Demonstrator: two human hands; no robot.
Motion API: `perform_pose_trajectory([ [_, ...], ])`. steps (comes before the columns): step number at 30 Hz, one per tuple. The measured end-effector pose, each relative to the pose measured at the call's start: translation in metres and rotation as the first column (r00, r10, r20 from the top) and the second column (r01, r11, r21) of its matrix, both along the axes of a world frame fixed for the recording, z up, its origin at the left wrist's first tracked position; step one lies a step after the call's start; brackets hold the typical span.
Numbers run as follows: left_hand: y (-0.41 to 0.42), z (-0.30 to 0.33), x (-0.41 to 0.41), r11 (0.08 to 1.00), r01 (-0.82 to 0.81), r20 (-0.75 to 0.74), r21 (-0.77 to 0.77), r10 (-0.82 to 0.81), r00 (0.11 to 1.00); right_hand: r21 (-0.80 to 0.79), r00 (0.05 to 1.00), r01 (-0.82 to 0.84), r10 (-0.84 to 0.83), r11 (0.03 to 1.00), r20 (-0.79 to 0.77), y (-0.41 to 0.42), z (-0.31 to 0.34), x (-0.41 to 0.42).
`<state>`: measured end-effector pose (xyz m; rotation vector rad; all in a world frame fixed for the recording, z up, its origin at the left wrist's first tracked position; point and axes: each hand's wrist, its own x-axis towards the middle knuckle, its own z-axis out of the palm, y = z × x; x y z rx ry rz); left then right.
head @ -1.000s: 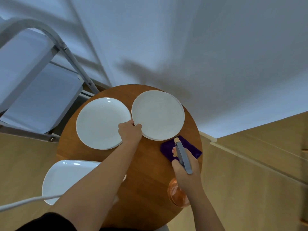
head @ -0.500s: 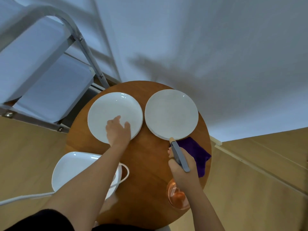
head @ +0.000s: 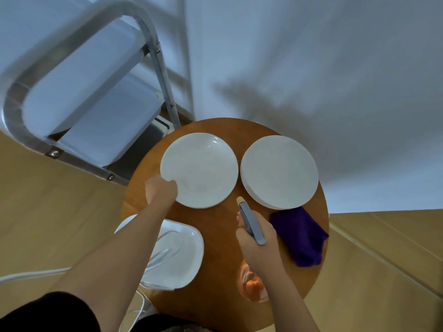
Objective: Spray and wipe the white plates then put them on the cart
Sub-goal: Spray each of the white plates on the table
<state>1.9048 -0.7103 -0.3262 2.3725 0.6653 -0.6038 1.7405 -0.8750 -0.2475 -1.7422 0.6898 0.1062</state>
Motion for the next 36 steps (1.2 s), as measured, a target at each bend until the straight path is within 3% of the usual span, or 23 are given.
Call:
perform_pose_trajectory([
  [6,0.002,0.005,0.000,0.999,-0.021,-0.067,-0.048,0.018,0.998,-0.092,1.000,0.018,-0.018,0.996,0.001,0.029,-0.001,0.014],
  [11,-0.002,0.009,-0.005,0.974,-0.093,0.029,-0.207,0.101,0.994,-0.131,0.999,0.050,-0.048,0.990,0.014,0.048,-0.003,0.023],
  [15,0.000,0.014,-0.002,0.865,-0.308,0.018,-0.396,0.342,0.939,-0.147,0.996,0.088,-0.085,0.985,0.027,0.059,-0.001,0.028],
  [17,0.002,0.016,0.000,0.812,-0.359,-0.035,-0.460,0.387,0.921,-0.108,0.993,0.118,-0.118,0.987,0.010,0.061,0.001,0.030],
  [21,0.006,0.024,-0.001,0.666,-0.408,-0.158,-0.624,0.403,0.901,-0.091,0.992,0.111,-0.116,0.990,-0.048,0.063,0.004,0.034],
  [27,0.016,0.032,-0.008,0.616,-0.408,-0.177,-0.674,0.402,0.899,-0.119,0.989,0.138,-0.143,0.983,-0.030,0.065,0.007,0.033],
  [31,0.023,0.040,-0.014,0.515,-0.431,-0.238,-0.741,0.398,0.886,-0.137,0.998,0.061,-0.064,0.989,-0.015,0.068,0.011,0.031],
  [36,0.027,0.047,-0.022,0.400,-0.412,-0.297,-0.819,0.319,0.900,-0.180,0.991,0.120,-0.108,0.976,0.076,0.071,0.016,0.029],
])
